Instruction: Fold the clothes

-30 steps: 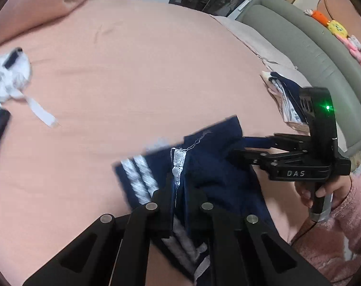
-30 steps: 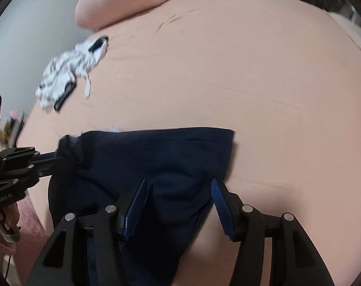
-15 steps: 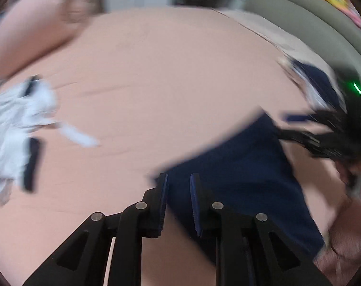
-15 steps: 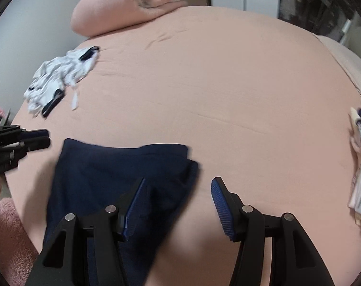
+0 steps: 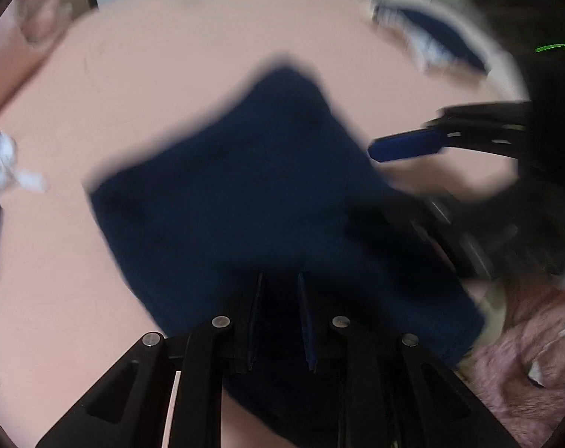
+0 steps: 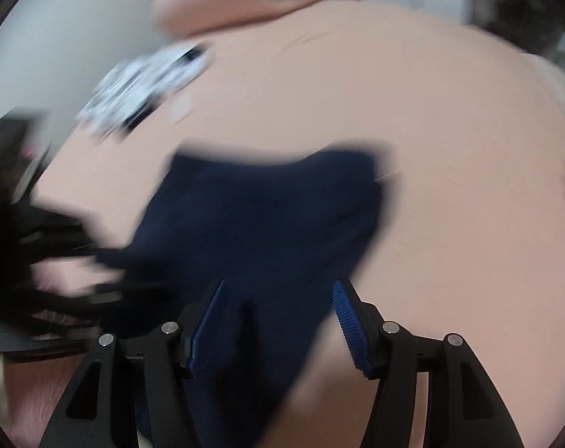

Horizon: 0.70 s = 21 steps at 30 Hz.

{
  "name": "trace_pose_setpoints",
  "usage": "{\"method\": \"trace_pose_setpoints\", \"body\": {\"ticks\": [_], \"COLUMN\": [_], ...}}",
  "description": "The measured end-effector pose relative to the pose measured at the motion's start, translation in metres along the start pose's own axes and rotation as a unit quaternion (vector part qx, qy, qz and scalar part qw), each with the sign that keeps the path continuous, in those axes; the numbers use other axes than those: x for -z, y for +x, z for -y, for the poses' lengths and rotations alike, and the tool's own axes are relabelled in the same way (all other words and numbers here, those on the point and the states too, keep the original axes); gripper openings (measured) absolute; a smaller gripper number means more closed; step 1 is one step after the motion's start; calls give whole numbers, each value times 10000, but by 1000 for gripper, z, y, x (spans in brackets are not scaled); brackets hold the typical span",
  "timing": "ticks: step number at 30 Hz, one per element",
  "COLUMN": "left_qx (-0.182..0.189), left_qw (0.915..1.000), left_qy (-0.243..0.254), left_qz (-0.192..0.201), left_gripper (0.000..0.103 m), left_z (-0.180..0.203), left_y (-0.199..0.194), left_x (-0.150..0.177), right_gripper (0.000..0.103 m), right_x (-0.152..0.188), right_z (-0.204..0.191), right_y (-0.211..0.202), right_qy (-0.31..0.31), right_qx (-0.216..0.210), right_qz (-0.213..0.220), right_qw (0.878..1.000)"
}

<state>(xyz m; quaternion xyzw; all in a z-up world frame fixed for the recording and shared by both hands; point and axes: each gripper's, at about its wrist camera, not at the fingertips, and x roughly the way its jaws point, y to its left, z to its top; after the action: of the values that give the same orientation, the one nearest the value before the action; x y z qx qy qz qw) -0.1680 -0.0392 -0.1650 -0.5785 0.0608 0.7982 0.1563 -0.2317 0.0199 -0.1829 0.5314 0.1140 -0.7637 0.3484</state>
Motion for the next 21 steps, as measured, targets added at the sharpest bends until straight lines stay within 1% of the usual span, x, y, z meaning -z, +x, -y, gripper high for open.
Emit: {"method": "trace_pose_setpoints", "body": {"ticks": [1,2,3,4,5,6,8,10,12,14,15,17,18,19,21], "left_qx": [4,115,298,351,259,128,-70,-227,-273,-209,-268,-423,-389,-256,31], "left_qw": [9999,9998,9995,9992,9995,9998,9999,9991,9984,9994,9995,9986,9986,9992,9999], "left_qy": [-41,-82,-123,-121,-119,-136,-129,-37,11,43,104,320,350,296,42], "left_qz": [156,108,-73,-133,-119,-107,68,369,492,259,111,87,86,42,-89], "left_gripper": [17,24,38,44,55,55,55,55,55,55,55,55,55,55,55], "left_z": [0,-2,-5,-8,-10,-13,-12,-5,4,10,12,15,14,11,-3], "left_y": [-6,-11,-16,-25,-32,-38,-48,-57,-59,-51,-47,-51,-57,-61,-68], "left_x": [7,14,22,33,43,51,61,64,62,65,69,84,93,99,106], "right_gripper": [59,59,61,65,74,77,77,77,77,77,77,77,77,77,77], "right_x": [11,23,34,39,40,41,44,46,49,51,52,56,59,61,65], "right_z": [-8,-12,-14,-15,-16,-17,-18,-20,-21,-23,-24,-20,-18,-16,-11], "right_y": [9,13,11,7,6,4,1,-2,-6,-9,-10,-17,-20,-23,-30], "right_qy": [-195,-423,-646,-718,-698,-678,-637,-597,-556,-516,-495,-485,-484,-482,-480], "right_qx": [138,357,559,648,678,708,768,828,888,948,978,978,970,962,946], "right_qz": [-197,-288,-237,-204,-208,-213,-222,-231,-239,-248,-253,-250,-248,-245,-240], "right_qw": [9995,9981,9961,9951,9950,9950,9948,9945,9942,9938,9936,9937,9938,9939,9941]}}
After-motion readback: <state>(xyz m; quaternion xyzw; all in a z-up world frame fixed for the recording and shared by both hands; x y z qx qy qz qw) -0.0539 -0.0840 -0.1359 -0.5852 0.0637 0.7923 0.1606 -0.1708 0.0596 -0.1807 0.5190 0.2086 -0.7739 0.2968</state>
